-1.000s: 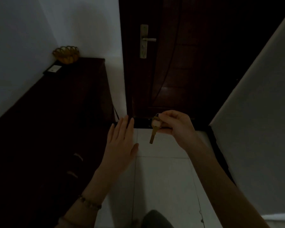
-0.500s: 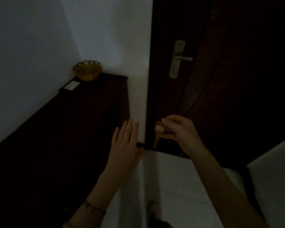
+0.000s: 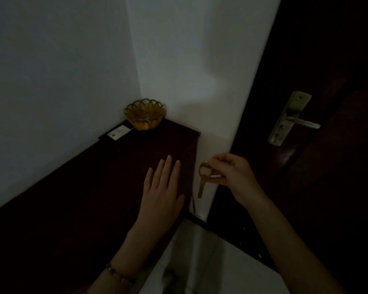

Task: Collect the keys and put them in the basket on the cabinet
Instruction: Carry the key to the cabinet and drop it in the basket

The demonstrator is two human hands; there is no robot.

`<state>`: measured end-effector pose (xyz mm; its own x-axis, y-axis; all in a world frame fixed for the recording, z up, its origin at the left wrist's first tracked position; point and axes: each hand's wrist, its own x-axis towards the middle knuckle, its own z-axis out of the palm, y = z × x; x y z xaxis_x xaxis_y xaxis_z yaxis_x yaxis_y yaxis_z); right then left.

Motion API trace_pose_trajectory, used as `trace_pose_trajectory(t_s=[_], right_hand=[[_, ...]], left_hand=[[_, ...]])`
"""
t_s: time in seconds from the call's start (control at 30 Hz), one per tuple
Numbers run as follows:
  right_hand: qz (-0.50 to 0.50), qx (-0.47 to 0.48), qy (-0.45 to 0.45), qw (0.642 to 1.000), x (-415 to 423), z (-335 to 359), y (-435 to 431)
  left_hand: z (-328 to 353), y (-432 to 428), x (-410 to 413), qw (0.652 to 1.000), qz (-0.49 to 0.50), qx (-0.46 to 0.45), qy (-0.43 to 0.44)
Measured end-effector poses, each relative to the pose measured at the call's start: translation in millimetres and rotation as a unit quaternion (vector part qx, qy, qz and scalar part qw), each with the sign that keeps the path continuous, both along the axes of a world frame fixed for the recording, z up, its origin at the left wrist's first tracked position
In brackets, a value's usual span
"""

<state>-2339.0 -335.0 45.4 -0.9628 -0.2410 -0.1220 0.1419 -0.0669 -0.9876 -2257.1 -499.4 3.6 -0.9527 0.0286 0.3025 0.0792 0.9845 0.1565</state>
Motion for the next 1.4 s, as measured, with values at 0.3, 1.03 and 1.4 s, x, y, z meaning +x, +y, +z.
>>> trace_pose_trajectory(t_s=[0.3,1.03,1.4], right_hand=[[0.051,-0.012,0.005,0.999,-122,2,-73],[0.176,-0.012,-0.008,0.984,-317,-9,-228],[0.273,0.21,0.078,0.936,-368,-62,-294]], left_hand=[[-3,-66,-107,0.998,0.063,-0.011,0.0],[-1,-169,-228,0.98,0.198,-0.012,-0.015],[-14,-184,-241,0.969,0.245,0.015,-0.032]])
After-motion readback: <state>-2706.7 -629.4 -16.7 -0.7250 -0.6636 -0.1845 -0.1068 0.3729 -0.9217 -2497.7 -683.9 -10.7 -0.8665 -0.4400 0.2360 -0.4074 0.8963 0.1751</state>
